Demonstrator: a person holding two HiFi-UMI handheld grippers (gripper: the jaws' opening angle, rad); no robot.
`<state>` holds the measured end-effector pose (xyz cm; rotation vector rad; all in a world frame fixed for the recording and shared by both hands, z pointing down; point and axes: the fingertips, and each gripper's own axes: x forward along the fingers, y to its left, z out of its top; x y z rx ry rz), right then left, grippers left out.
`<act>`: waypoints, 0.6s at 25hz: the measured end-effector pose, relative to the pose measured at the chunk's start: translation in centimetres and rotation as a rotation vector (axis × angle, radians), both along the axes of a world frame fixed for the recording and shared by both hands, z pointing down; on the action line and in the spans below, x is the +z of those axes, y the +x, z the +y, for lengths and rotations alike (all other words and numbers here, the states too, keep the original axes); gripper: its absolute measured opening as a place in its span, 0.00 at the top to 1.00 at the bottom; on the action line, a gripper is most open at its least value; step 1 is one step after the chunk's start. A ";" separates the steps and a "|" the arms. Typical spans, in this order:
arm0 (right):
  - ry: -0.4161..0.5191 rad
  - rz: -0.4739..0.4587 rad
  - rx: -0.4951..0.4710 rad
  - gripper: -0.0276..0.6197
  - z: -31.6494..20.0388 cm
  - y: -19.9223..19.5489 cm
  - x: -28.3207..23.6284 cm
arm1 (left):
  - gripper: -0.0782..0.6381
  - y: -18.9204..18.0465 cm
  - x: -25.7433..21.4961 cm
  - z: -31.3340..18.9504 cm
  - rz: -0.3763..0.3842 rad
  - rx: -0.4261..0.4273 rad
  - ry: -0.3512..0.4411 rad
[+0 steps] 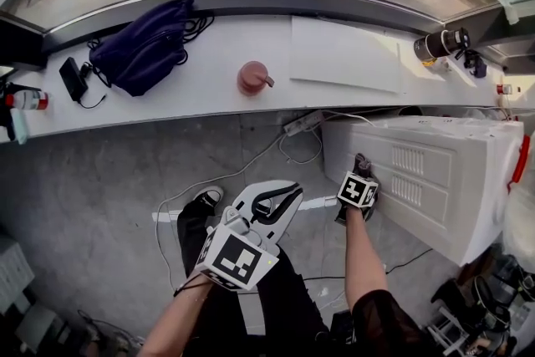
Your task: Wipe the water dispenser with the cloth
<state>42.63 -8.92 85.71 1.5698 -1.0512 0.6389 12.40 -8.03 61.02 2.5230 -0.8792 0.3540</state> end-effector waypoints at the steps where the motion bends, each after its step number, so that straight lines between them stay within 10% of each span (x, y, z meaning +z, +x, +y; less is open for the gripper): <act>1: 0.011 -0.013 0.013 0.80 -0.2 -0.2 -0.2 | 0.84 -0.2 0.1 0.0 -0.006 -0.001 -0.001; 15: 0.257 -0.155 -0.226 0.80 -1.2 -6.8 -20.8 | 0.84 -0.8 -7.0 -0.6 -0.019 0.112 0.053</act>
